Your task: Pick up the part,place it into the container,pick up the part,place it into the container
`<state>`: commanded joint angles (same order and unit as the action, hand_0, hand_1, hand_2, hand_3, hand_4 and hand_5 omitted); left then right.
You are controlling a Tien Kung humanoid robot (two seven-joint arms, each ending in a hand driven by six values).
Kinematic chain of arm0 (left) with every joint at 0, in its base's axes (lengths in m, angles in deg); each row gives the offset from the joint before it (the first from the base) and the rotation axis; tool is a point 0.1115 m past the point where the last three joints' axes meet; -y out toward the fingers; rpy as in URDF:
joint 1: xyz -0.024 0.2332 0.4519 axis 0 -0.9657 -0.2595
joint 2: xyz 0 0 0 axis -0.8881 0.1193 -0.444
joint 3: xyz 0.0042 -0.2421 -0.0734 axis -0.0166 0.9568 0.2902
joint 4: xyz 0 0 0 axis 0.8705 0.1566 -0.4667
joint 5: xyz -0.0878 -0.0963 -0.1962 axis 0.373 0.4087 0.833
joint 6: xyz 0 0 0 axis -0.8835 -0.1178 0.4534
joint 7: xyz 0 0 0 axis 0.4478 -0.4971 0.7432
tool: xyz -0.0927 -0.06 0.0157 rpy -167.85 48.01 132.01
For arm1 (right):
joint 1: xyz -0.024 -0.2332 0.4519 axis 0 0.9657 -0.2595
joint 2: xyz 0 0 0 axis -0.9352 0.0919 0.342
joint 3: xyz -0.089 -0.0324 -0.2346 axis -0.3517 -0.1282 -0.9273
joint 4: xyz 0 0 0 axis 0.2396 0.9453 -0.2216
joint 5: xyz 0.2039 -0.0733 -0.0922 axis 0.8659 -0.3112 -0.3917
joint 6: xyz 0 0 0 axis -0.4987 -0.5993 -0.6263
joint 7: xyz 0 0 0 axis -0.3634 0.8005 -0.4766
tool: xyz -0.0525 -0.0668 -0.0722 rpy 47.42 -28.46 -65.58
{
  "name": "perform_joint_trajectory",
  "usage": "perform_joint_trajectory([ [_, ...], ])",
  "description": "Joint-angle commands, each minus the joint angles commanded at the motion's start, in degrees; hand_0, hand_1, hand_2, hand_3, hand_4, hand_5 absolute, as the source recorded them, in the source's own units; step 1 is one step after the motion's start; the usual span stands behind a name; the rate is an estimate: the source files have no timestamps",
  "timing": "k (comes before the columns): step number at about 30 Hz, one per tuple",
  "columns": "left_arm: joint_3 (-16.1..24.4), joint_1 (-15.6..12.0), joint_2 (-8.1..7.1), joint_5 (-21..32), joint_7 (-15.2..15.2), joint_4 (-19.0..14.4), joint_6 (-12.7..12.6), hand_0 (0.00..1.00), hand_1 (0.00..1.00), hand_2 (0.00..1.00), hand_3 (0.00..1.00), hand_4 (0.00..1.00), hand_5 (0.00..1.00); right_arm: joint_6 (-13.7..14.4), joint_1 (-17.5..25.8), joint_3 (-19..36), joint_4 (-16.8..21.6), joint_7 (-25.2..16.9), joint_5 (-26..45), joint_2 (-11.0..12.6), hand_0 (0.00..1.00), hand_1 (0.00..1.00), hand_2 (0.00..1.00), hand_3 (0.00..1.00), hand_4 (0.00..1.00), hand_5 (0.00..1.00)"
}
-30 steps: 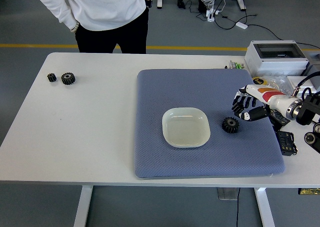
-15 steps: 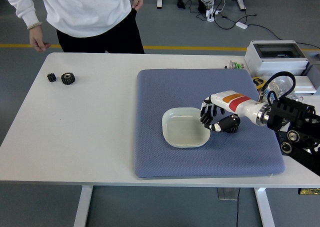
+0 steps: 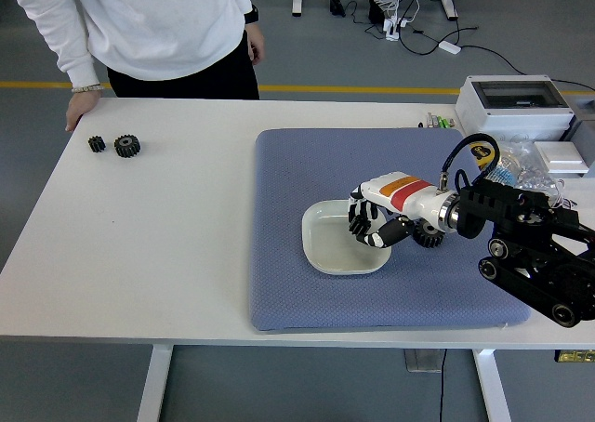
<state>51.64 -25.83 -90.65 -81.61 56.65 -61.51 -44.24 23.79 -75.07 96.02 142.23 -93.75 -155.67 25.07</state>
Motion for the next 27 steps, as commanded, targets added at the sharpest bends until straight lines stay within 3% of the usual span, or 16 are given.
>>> perform_joint_trajectory([
  [5,-0.16,0.09,-0.12,0.21,0.07,0.00,0.02,0.713,0.692,0.736,0.606,0.749,0.693,-0.15,-0.83,-0.24,-1.07,1.71,-0.51,-1.36,0.298,0.424,0.474,0.489,0.711,0.206],
  [6,-0.24,0.12,-0.13,0.28,0.08,0.00,0.02,0.713,0.692,0.736,0.606,0.748,0.693,-0.22,-0.94,-0.33,-1.07,1.89,-0.50,-1.60,0.329,0.434,0.494,0.502,0.695,0.269],
  [11,-0.32,0.13,-0.14,0.40,0.09,0.00,0.05,0.713,0.692,0.736,0.606,0.748,0.693,0.00,-0.92,-0.68,-1.22,0.81,-0.35,-2.12,0.329,0.434,0.494,0.502,0.695,0.269],
  [12,-0.29,0.15,-0.13,0.40,0.08,0.00,0.05,0.713,0.692,0.736,0.606,0.749,0.693,-0.02,-0.88,-0.84,-1.39,0.52,-0.36,-2.20,0.453,0.467,0.557,0.554,0.876,0.336],
  [17,-0.19,0.22,-0.13,0.34,0.07,0.00,0.02,0.713,0.692,0.736,0.606,0.749,0.693,0.00,-0.90,-1.15,-2.52,-0.89,0.24,-2.41,0.453,0.467,0.557,0.554,0.876,0.336],
  [18,-0.18,0.24,-0.12,0.36,0.09,0.00,0.02,0.713,0.692,0.736,0.606,0.748,0.693,0.12,-0.92,-1.17,-2.67,-1.15,0.52,-2.41,0.544,0.557,0.720,0.816,0.998,0.433],
  [27,-0.02,0.31,-0.03,0.26,0.16,0.00,0.04,0.713,0.692,0.736,0.606,0.748,0.693,1.07,-1.60,-0.48,-3.08,-3.83,2.17,-1.90,0.584,0.575,0.756,0.856,0.998,0.478],
])
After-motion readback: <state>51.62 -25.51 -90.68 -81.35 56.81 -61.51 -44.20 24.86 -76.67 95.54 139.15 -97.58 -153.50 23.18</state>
